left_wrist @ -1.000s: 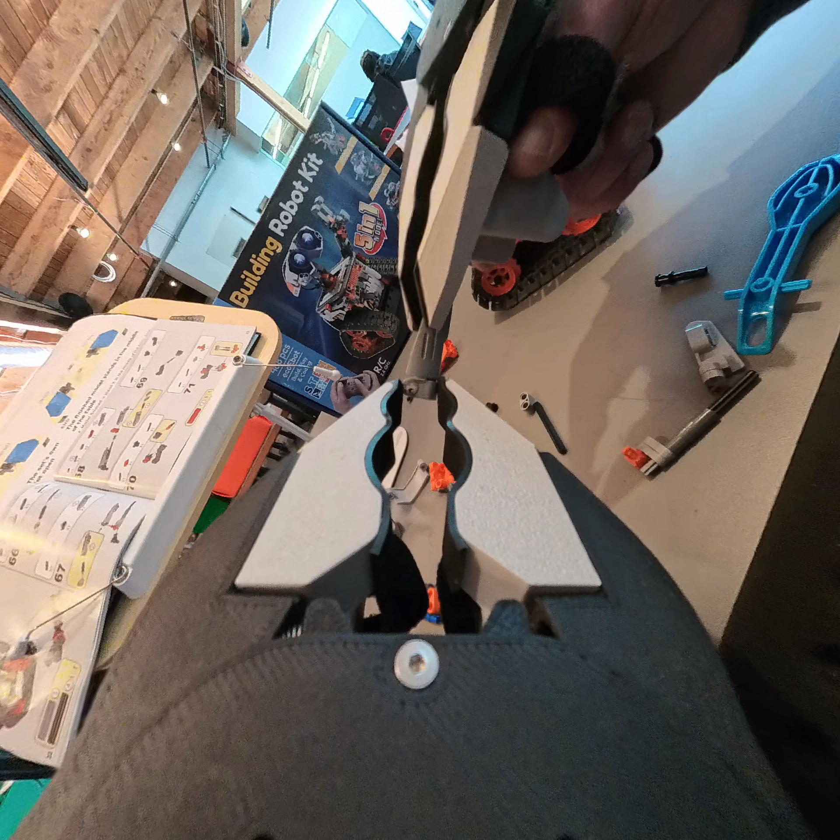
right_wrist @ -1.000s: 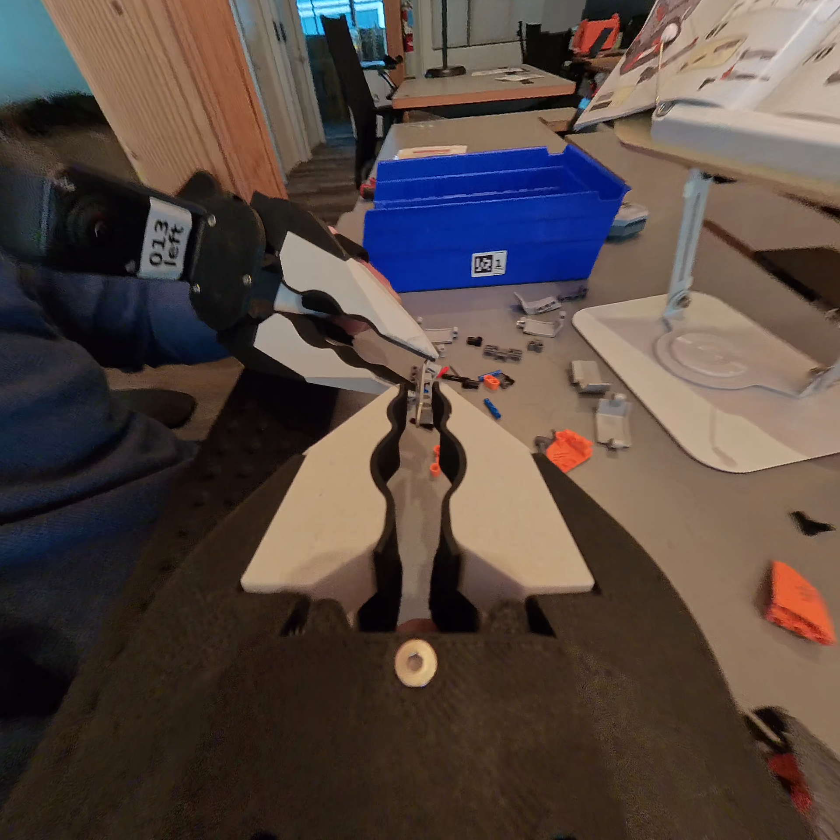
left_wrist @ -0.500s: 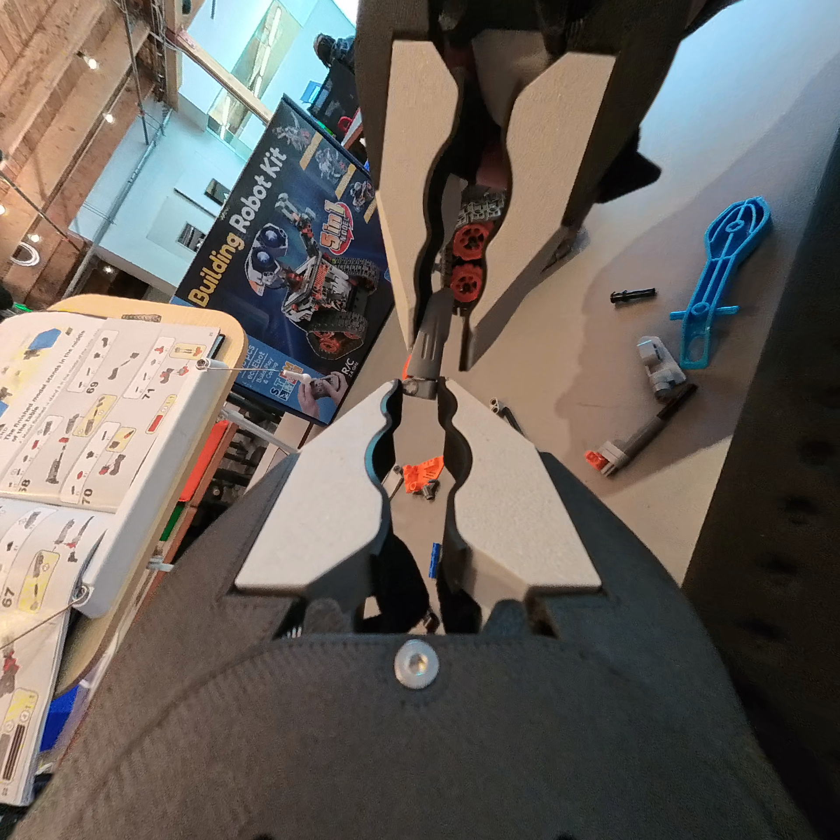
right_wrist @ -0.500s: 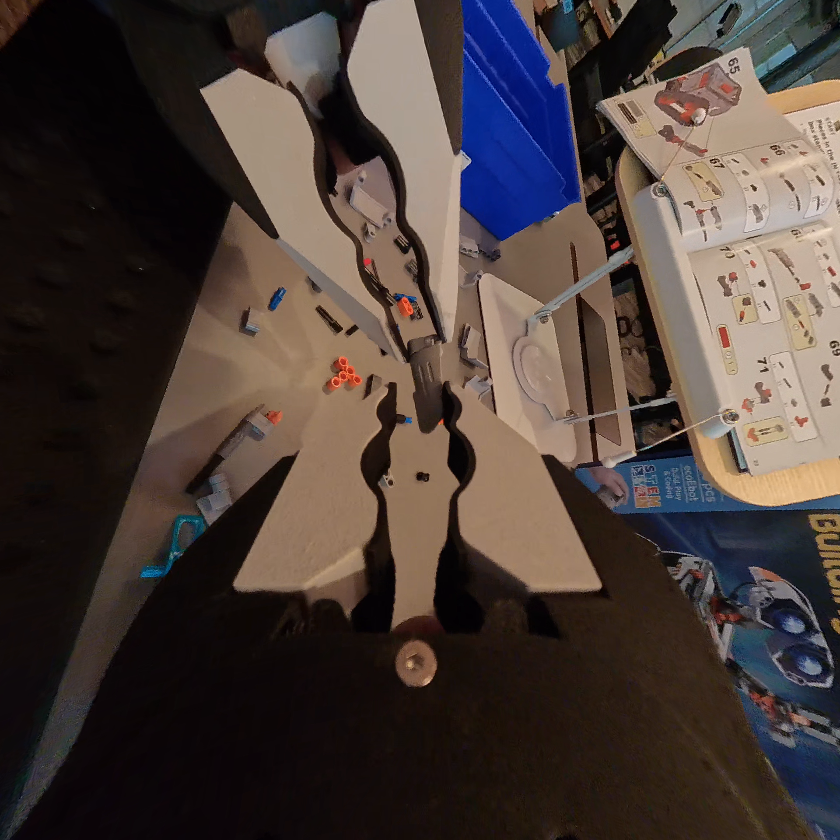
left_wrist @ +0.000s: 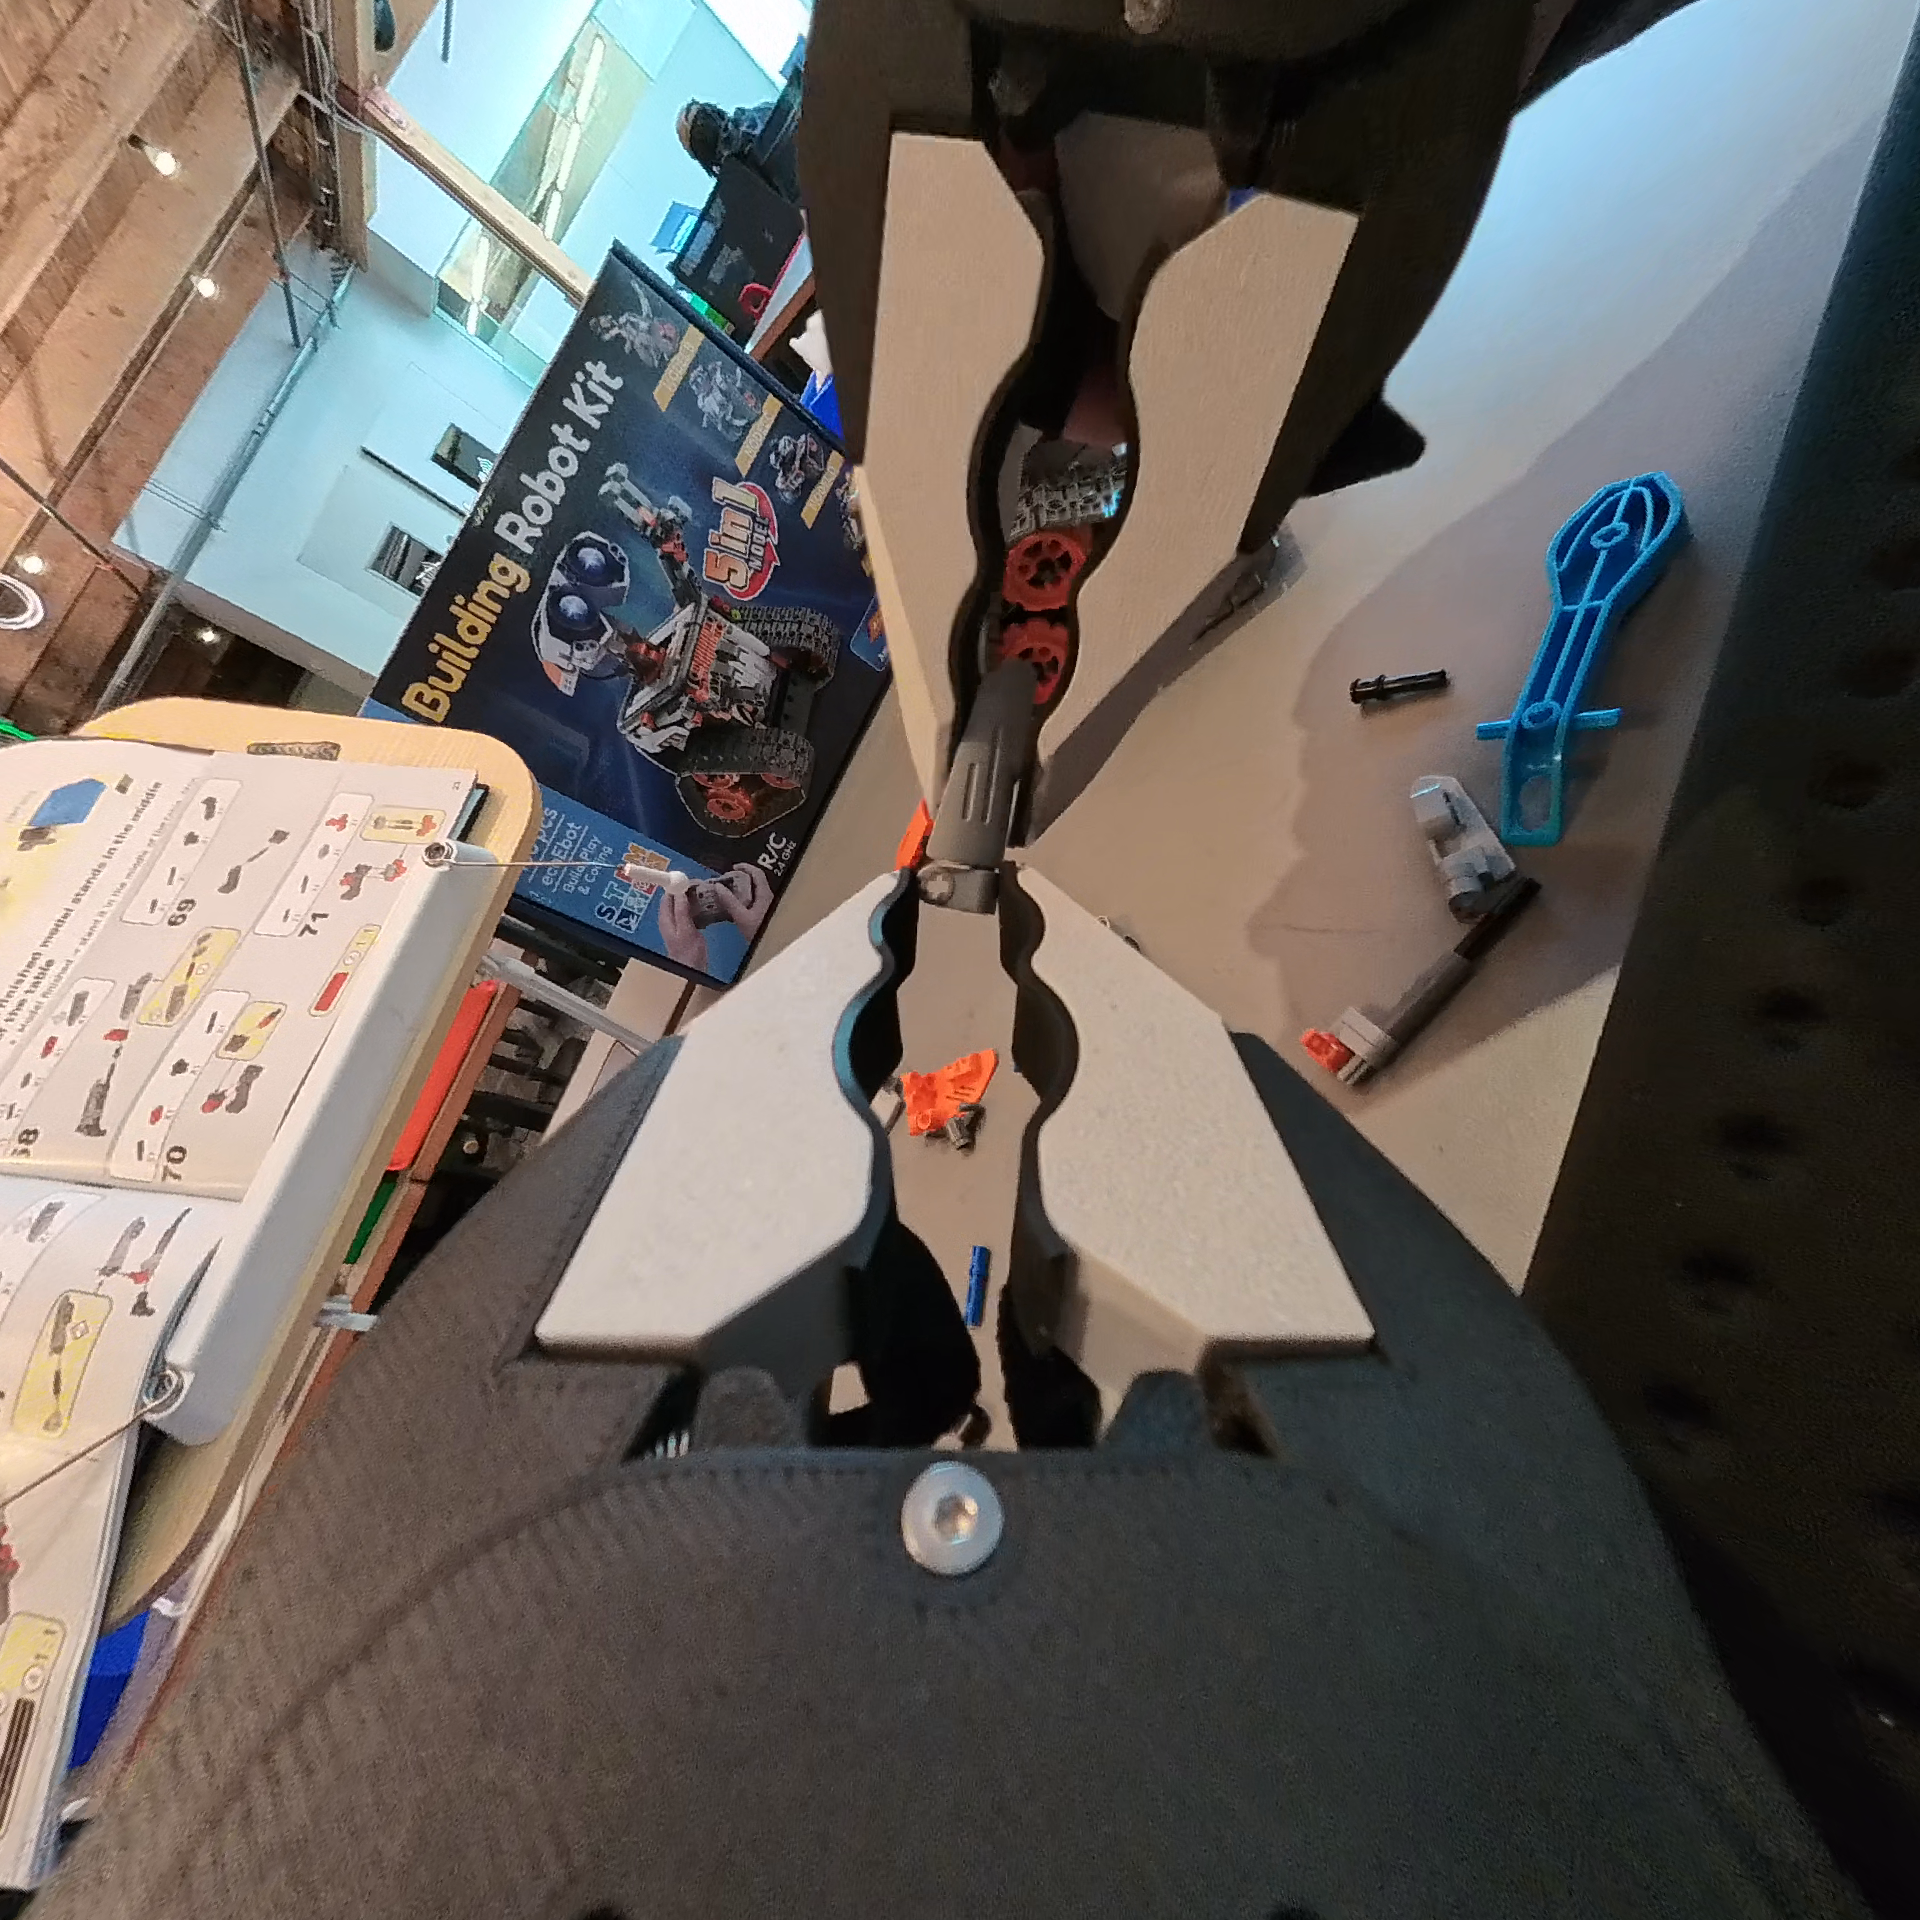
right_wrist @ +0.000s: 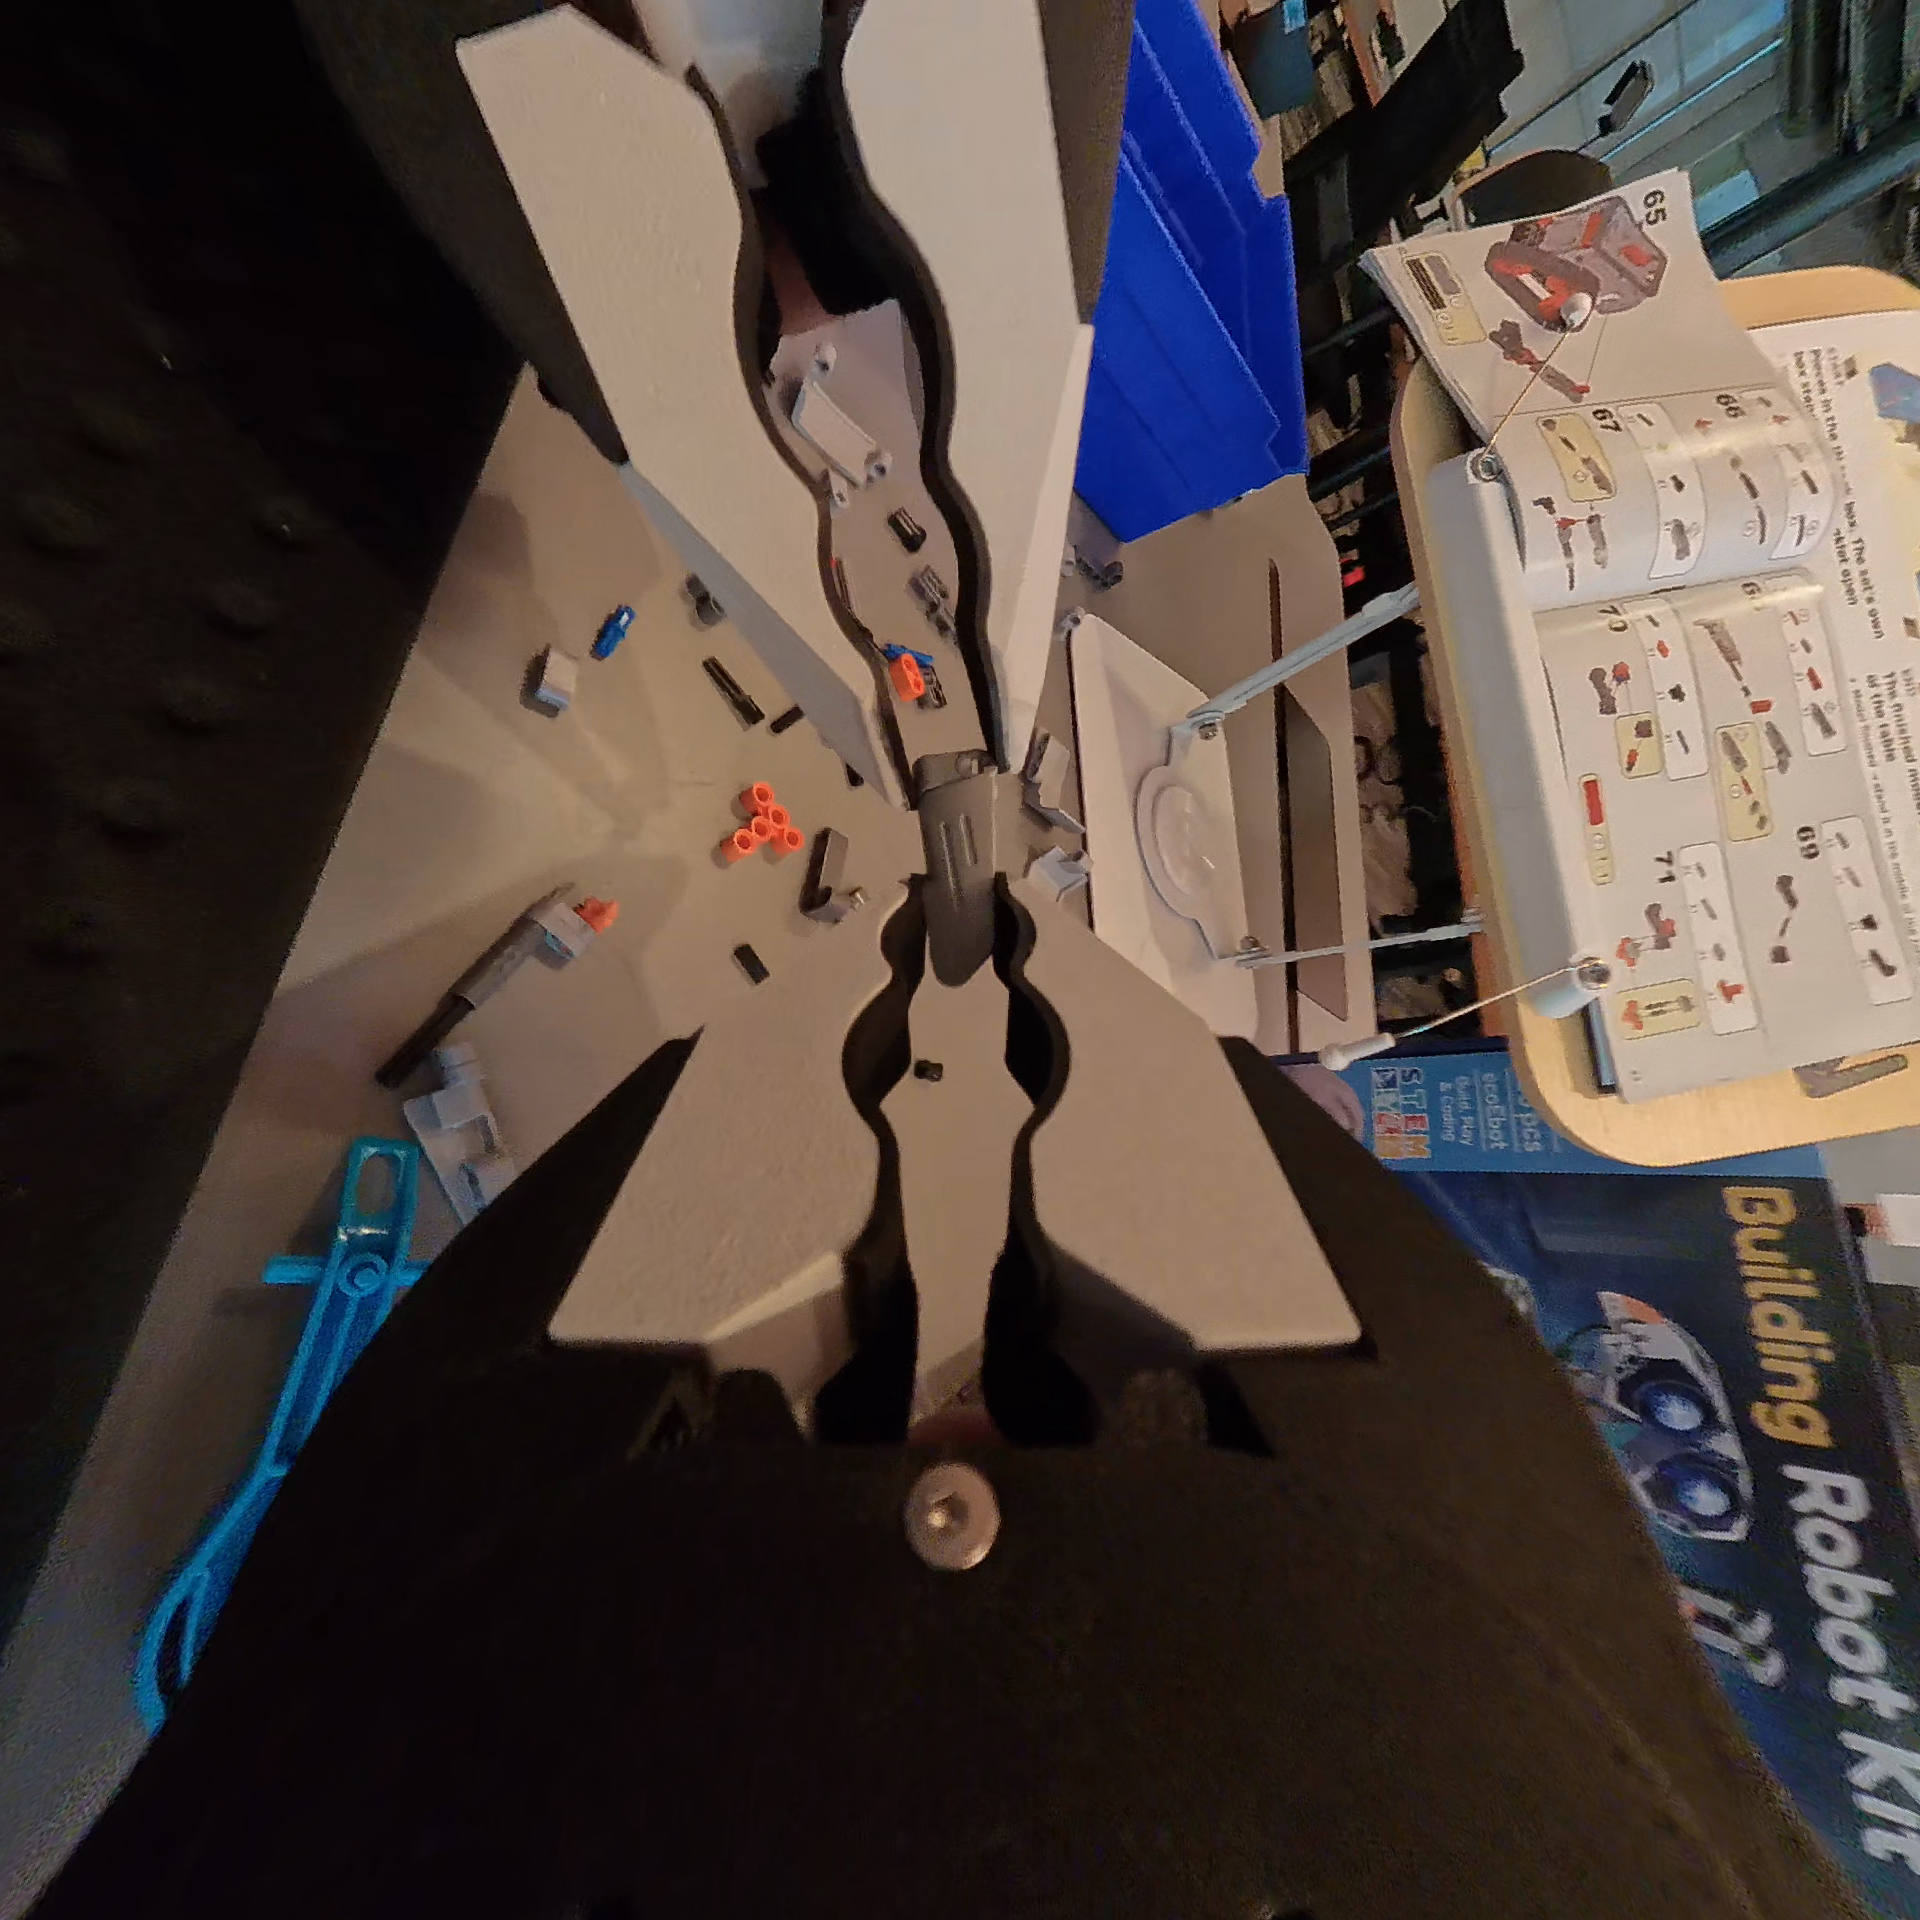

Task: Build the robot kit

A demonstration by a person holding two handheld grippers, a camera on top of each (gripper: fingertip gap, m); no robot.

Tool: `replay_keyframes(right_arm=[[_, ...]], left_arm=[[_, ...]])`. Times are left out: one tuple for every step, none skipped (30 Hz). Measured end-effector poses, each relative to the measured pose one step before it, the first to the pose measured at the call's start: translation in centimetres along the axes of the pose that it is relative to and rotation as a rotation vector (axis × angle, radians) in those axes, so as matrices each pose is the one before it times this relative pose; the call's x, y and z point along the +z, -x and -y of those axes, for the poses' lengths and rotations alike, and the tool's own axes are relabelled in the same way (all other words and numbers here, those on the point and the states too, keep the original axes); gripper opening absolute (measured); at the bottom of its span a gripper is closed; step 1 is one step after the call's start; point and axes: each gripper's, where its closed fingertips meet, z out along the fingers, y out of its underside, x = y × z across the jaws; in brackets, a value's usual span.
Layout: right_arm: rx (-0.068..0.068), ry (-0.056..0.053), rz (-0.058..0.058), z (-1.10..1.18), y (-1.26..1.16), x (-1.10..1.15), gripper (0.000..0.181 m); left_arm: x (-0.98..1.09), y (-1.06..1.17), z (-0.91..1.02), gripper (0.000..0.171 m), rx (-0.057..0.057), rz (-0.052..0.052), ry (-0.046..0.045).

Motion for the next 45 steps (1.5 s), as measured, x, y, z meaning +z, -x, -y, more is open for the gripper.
replay_keyframes(right_arm=[[-0.0119, 0.0039, 0.0028, -0.021, 0.136, 0.005, 0.009], [-0.0012, -0.0031, 0.0049, 0.050, 0.090, -0.018, 0.009], [0.0035, -0.0015, 0.0022, -0.017, 0.032, -0.014, 0.008], [0.0066, 0.0011, 0.0049, -0.085, 0.036, -0.002, 0.009], [0.0090, -0.0026, 0.0069, -0.024, 0.053, -0.011, 0.009], [0.0105, -0.0065, 0.0051, 0.039, 0.026, -0.044, 0.008], [0.0116, -0.0063, 0.0050, 0.020, 0.013, -0.059, 0.008], [0.0113, -0.0044, 0.0072, -0.003, 0.055, -0.048, 0.008], [0.0109, -0.0065, 0.0040, 0.015, 0.016, -0.062, 0.008], [0.0115, -0.0073, -0.0006, 0.028, -0.057, -0.082, 0.008], [0.0108, -0.0033, 0.0002, -0.037, -0.073, -0.092, 0.008], [0.0099, -0.0003, 0.0005, -0.090, -0.085, -0.094, 0.008], [0.0102, -0.0036, -0.0017, -0.047, -0.123, -0.129, 0.008], [0.0129, -0.0081, -0.0012, 0.001, -0.137, -0.150, 0.008], [0.0134, -0.0050, 0.0017, -0.026, -0.097, -0.156, 0.008], [0.0077, -0.0010, -0.0001, -0.072, -0.081, -0.137, 0.008], [0.0050, 0.0005, -0.0020, -0.094, -0.084, -0.143, 0.008], [0.0082, 0.0013, -0.0006, -0.115, -0.075, -0.119, 0.008], [0.0091, 0.0020, -0.0005, -0.130, -0.047, -0.117, 0.008], [0.0068, 0.0006, -0.0015, -0.118, -0.042, -0.125, 0.008], [0.0078, -0.0001, -0.0007, -0.120, -0.025, -0.136, 0.008], [0.0121, 0.0010, 0.0003, -0.159, -0.026, -0.140, 0.008], [0.0146, 0.0002, 0.0013, -0.167, -0.018, -0.156, 0.008], [0.0146, -0.0003, 0.0047, -0.194, 0.038, -0.152, 0.008], [0.0135, 0.0001, 0.0073, -0.196, 0.091, -0.145, 0.008], [0.0131, -0.0004, 0.0050, -0.190, 0.041, -0.151, 0.008], [0.0144, -0.0020, 0.0028, -0.164, -0.002, -0.155, 0.008], [0.0168, -0.0034, 0.0056, -0.146, 0.017, -0.178, 0.008], [0.0161, -0.0059, 0.0043, -0.101, -0.010, -0.192, 0.008], [0.0122, -0.0065, 0.0018, -0.072, -0.042, -0.202, 0.008], [0.0104, -0.0024, 0.0042, -0.128, 0.009, -0.183, 0.008], [0.0106, 0.0001, 0.0061, -0.173, 0.028, -0.145, 0.008], [0.0099, -0.0008, 0.0066, -0.162, 0.043, -0.138, 0.008], [0.0088, 0.0012, 0.0066, -0.189, 0.050, -0.106, 0.008], [0.0090, 0.0068, 0.0098, -0.267, 0.089, -0.098, 0.008], [0.0087, 0.0068, 0.0123, -0.277, 0.138, -0.091, 0.008], [0.0093, 0.0021, 0.0129, -0.212, 0.162, -0.131, 0.008], [0.0125, 0.0010, 0.0148, -0.189, 0.191, -0.140, 0.008], [0.0147, 0.0021, 0.0167, -0.212, 0.224, -0.155, 0.008], [0.0138, 0.0010, 0.0135, -0.204, 0.199, -0.142, 0.008], [0.0154, -0.0002, 0.0110, -0.178, 0.165, -0.116, 0.008], [0.0180, 0.0007, 0.0153, -0.207, 0.239, -0.074, 0.008], [0.0141, -0.0009, 0.0139, -0.184, 0.238, -0.039, 0.008], [0.0102, -0.0028, 0.0103, -0.151, 0.214, 0.005, 0.008], [0.0102, 0.0018, 0.0139, -0.198, 0.253, 0.057, 0.008]], left_arm=[[0.037, -0.091, -0.050, 0.013, 0.0090, -0.0029, 0.00488], [0.051, -0.130, -0.070, 0.013, 0.0074, -0.0040, 0.00290], [0.009, -0.024, 0.019, 0.013, 0.0003, 0.0005, -0.00360], [-0.021, 0.014, 0.045, 0.013, -0.0019, 0.0005, -0.00427], [-0.026, -0.044, 0.042, 0.013, -0.0025, -0.0037, -0.00309], [-0.005, -0.031, 0.032, 0.013, -0.0022, -0.0006, -0.00372], [0.005, 0.022, 0.057, 0.013, -0.0027, 0.0032, -0.00598], [-0.027, -0.042, 0.071, 0.013, -0.0062, -0.0030, -0.00469], [-0.051, -0.054, 0.098, 0.013, 0.0007, -0.0032, -0.00639], [-0.113, 0.045, 0.148, 0.014, 0.0137, 0.0069, -0.00940], [-0.105, 0.106, 0.095, 0.013, 0.0115, 0.0106, -0.00362], [-0.061, 0.057, 0.052, 0.013, 0.0035, 0.0042, 0.00035], [-0.073, 0.033, 0.072, 0.014, -0.0029, 0.0012, -0.00275], [-0.074, 0.111, 0.045, 0.015, -0.0044, 0.0050, -0.00406], [-0.091, 0.139, -0.043, 0.017, -0.0016, 0.0071, -0.00028], [-0.088, 0.133, -0.146, 0.018, -0.0011, 0.0051, 0.00573], [-0.087, 0.095, -0.157, 0.018, -0.0038, 0.0016, 0.00641], [-0.124, 0.079, -0.160, 0.019, -0.0064, 0.0010, 0.00571], [-0.111, 0.004, -0.181, 0.019, -0.0080, -0.0028, 0.00651], [-0.115, -0.116, -0.209, 0.019, -0.0106, -0.0090, 0.00910], [-0.100, -0.212, -0.192, 0.020, -0.0101, -0.0130, 0.00707], [-0.066, -0.338, -0.253, 0.020, -0.0073, -0.0186, 0.01086], [0.015, -0.521, -0.449, 0.020, -0.0070, -0.0292, 0.02212], [0.057, -0.544, -0.543, 0.021, -0.0067, -0.0301, 0.02625], [0.071, -0.453, -0.500, 0.021, -0.0045, -0.0226, 0.02038], [0.058, -0.346, -0.410, 0.022, -0.0052, -0.0158, 0.01381], [0.061, -0.332, -0.373, 0.022, -0.0102, -0.0180, 0.01177], [0.052, -0.285, -0.302, 0.023, -0.0122, -0.0170, 0.00910], [0.039, -0.173, -0.225, 0.023, -0.0091, -0.0101, 0.00563], [0.056, -0.186, -0.250, 0.023, -0.0080, -0.0117, 0.00829], [0.061, -0.213, -0.189, 0.023, -0.0068, -0.0127, 0.00592], [0.094, -0.193, -0.164, 0.022, -0.0082, -0.0125, 0.00328], [0.139, -0.251, -0.202, 0.023, -0.0096, -0.0171, 0.00503], [0.170, -0.288, -0.254, 0.023, -0.0056, -0.0187, 0.00810], [0.182, -0.189, -0.243, 0.023, -0.0009, -0.0109, 0.00895], [0.155, -0.217, -0.230, 0.024, 0.0035, -0.0122, 0.01130], [0.121, -0.247, -0.206, 0.025, 0.0045, -0.0160, 0.01327], [0.092, -0.118, -0.072, 0.026, 0.0019, -0.0086, 0.00659], [0.050, -0.036, 0.029, 0.027, -0.0010, -0.0047, -0.00208], [0.046, -0.074, 0.045, 0.027, -0.0081, -0.0102, -0.00578], [0.048, -0.058, -0.066, 0.027, -0.0128, -0.0114, -0.00162], [0.030, 0.023, -0.125, 0.027, -0.0052, -0.0044, 0.00343], [0.012, 0.034, -0.143, 0.027, 0.0019, -0.0013, 0.00621], [0.014, -0.058, -0.154, 0.027, 0.0018, -0.0065, 0.00768], [0.052, -0.073, -0.100, 0.026, -0.0012, -0.0079, 0.00460]])
